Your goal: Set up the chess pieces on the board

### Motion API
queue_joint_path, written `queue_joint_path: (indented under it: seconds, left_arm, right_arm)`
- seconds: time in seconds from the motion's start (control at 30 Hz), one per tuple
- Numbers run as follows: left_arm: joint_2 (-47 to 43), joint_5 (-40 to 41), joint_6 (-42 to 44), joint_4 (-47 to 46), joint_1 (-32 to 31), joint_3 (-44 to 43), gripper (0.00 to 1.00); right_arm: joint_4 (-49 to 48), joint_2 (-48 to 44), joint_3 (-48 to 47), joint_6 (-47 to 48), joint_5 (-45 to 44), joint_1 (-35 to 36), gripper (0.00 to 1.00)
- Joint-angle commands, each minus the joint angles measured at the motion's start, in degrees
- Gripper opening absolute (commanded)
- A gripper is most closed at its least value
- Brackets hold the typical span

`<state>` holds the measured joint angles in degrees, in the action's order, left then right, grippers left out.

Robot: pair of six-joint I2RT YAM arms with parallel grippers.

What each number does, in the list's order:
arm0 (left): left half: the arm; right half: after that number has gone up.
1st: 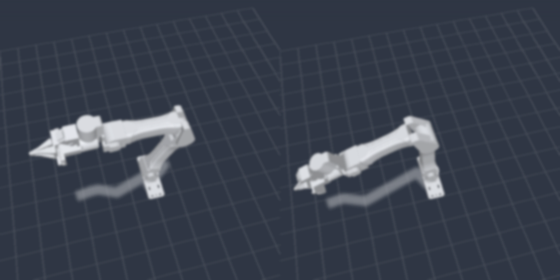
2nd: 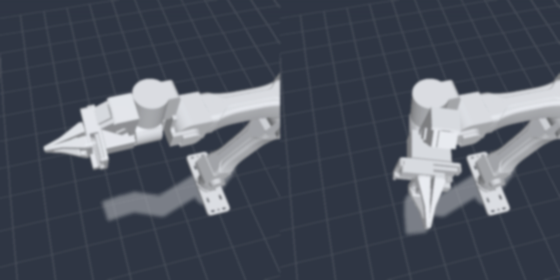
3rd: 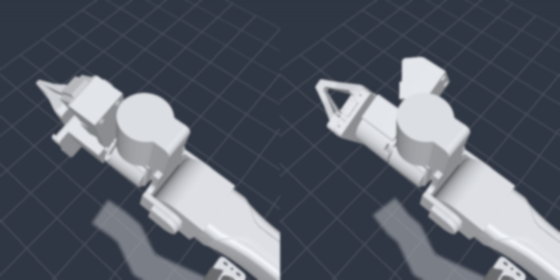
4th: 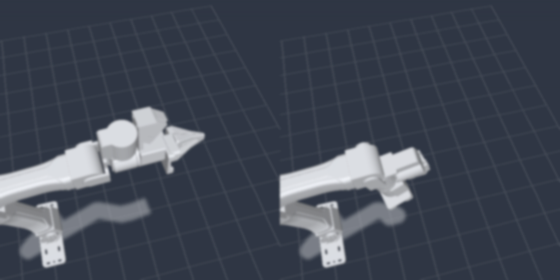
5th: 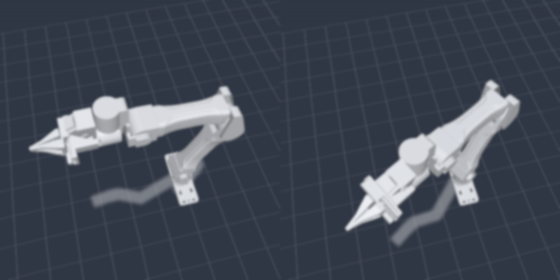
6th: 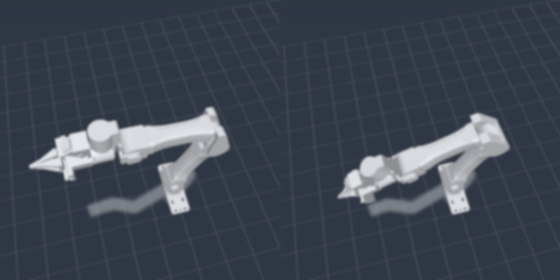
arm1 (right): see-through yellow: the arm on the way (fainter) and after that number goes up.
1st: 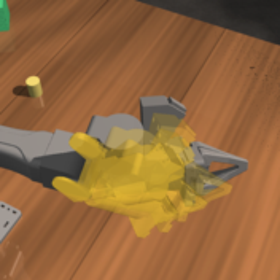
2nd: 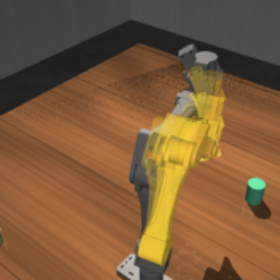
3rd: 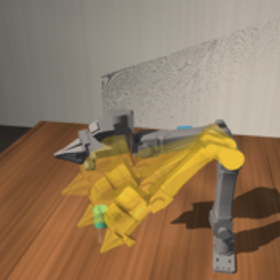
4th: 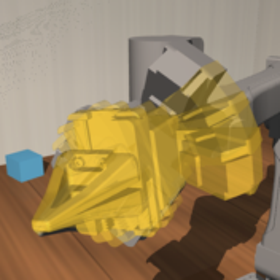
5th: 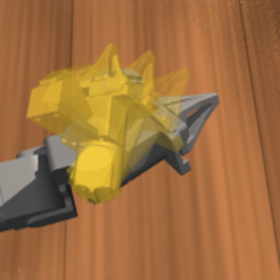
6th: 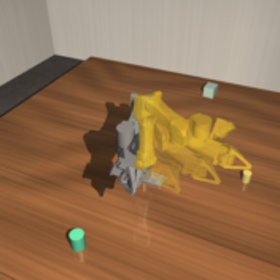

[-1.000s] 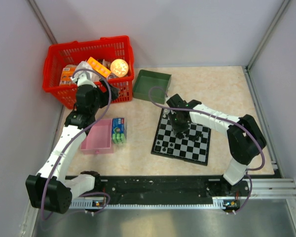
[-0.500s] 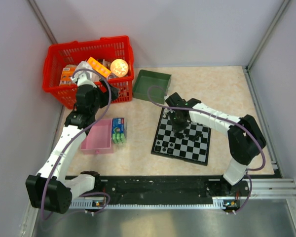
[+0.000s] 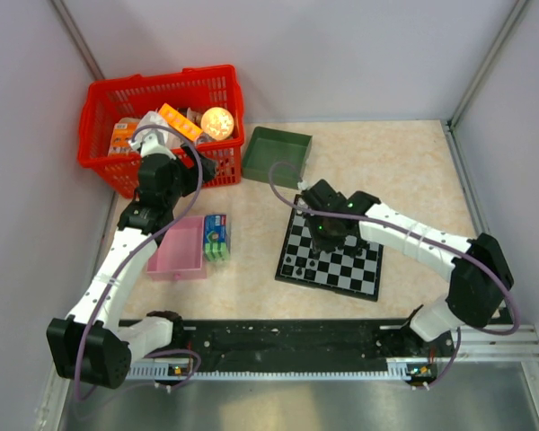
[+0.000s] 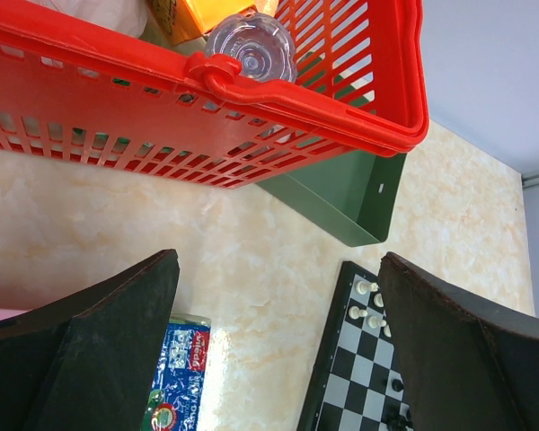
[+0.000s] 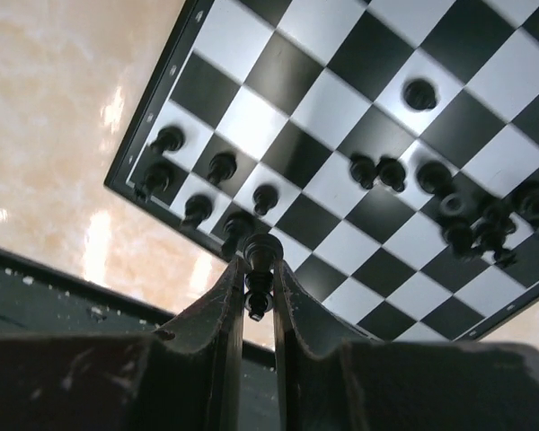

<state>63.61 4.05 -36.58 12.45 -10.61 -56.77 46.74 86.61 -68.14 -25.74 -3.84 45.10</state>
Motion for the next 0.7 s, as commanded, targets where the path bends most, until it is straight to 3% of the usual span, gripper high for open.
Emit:
queue_joint_path:
  seconds: [0.0,0.67]
  left_arm:
    - [-0.9,-0.4,-0.6,-3.0,0.2,0.1,0.98]
    - [-2.7,-0.4,-1.1,-3.0,0.2,1.1,0.97]
  right_arm:
    - [2.4,-2.9,2.7,-4.6,-1.1,3.9,0.11]
    - [-3.3,-1.4,8.7,-8.2,-2.3,6.0,0.11]
